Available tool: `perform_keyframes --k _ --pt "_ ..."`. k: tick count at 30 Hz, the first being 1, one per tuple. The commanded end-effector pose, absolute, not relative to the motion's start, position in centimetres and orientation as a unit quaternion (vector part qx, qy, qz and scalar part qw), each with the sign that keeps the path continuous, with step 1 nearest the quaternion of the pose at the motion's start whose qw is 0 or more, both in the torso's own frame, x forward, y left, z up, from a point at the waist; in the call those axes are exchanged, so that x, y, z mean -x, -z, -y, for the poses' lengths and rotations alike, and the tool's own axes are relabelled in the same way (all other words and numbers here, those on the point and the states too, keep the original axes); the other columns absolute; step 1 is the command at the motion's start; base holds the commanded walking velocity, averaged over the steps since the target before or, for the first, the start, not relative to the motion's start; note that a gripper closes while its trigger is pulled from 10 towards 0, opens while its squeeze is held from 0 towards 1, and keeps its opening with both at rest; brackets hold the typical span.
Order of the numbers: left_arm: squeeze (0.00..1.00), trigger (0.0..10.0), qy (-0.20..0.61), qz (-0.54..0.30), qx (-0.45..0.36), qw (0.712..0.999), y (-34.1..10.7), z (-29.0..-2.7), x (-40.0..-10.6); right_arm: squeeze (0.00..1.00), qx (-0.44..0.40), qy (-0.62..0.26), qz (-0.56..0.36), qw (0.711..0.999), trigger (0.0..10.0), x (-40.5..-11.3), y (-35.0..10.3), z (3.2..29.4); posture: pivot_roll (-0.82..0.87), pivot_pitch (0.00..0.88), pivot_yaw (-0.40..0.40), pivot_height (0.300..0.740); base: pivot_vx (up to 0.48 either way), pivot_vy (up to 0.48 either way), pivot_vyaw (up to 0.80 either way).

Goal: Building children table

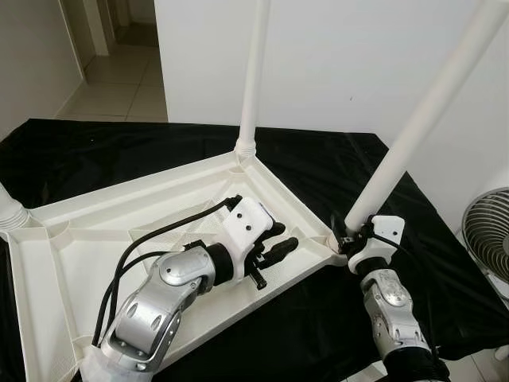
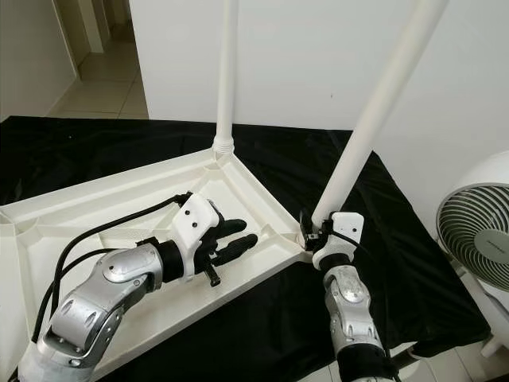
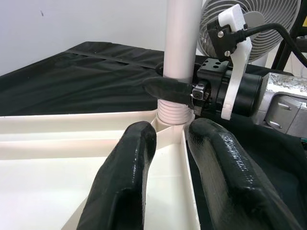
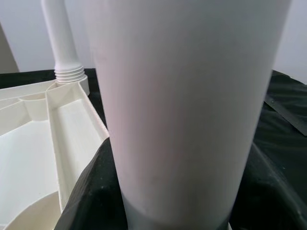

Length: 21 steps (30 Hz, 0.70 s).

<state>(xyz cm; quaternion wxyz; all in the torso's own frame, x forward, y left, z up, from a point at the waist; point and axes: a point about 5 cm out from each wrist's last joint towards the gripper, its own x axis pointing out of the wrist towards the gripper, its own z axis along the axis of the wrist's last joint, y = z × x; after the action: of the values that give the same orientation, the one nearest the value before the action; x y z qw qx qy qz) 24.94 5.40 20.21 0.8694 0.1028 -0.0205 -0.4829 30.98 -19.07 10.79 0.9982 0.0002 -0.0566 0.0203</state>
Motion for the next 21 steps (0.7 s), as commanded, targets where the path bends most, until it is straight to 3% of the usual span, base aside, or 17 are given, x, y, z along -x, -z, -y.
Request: perform_keyframes --k 1,21 --pt "0.00 10.0 0.469 0.023 -0.102 0.877 -20.40 -5.43 -24.95 0.00 -0.006 0.039 -0.094 0.995 10.0 -28.70 -4.80 20.92 0.05 0.077 -0.012 0.740 0.000 0.000 0.00" --pt "0.00 10.0 0.468 0.024 -0.103 0.878 -20.49 -5.47 -25.02 0.00 -0.036 0.146 -0.091 0.984 10.0 -29.60 -5.28 20.43 0.06 0.076 -0.014 0.740 0.000 0.000 0.00"
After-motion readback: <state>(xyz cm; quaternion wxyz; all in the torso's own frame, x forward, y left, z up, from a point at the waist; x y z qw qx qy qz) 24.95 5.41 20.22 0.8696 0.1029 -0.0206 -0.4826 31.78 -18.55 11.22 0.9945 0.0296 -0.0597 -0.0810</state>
